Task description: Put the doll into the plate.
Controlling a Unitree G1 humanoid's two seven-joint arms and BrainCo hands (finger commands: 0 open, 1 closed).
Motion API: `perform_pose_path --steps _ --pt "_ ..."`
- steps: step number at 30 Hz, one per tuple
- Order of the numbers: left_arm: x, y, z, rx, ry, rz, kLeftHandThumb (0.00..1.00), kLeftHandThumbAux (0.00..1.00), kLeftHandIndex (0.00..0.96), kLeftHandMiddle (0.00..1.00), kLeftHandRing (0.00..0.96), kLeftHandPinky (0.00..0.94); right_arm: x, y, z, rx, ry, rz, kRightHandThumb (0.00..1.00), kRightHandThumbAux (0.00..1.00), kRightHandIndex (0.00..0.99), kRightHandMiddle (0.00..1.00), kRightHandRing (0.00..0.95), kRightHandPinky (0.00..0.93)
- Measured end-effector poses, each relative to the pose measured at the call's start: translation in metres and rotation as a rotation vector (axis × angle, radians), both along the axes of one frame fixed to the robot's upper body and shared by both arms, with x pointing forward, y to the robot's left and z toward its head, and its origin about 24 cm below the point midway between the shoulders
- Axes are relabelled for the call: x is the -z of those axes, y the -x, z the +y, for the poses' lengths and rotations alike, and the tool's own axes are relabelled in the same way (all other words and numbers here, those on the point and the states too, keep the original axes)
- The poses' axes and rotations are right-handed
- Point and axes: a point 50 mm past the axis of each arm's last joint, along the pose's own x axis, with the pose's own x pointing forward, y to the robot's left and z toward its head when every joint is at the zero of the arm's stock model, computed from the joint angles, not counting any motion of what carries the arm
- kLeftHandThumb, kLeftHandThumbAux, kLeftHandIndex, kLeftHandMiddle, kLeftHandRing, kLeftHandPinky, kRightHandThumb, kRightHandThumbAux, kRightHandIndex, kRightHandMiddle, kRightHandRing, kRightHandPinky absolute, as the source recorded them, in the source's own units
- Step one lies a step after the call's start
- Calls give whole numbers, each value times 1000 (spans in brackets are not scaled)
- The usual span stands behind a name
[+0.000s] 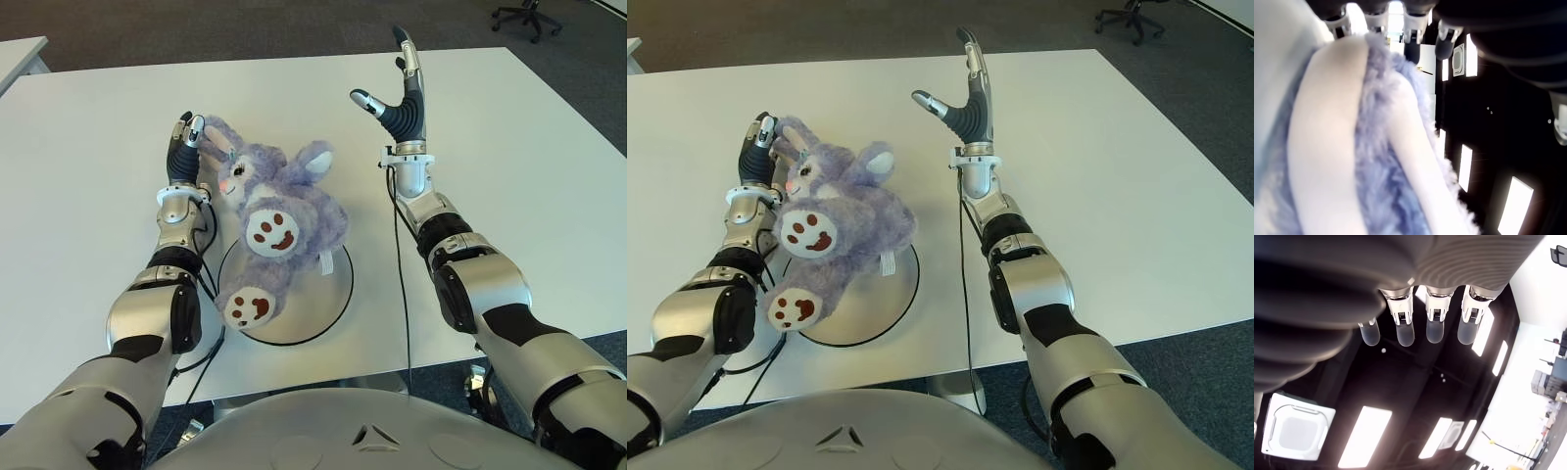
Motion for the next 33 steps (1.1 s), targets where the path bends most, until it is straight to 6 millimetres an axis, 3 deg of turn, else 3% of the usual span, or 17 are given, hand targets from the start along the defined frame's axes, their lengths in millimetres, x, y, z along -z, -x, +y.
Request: perform_pose_path --steps 9,33 --pt "0 0 0 0 1 -2 0 345 0 99 40 0 17 -8 -10 24 6 189 0 426 0 0 0 0" --pt "-1 0 2 15 -1 -6 0 335 0 84 20 0 26 -14 -16 32 -32 332 0 498 0 0 0 0"
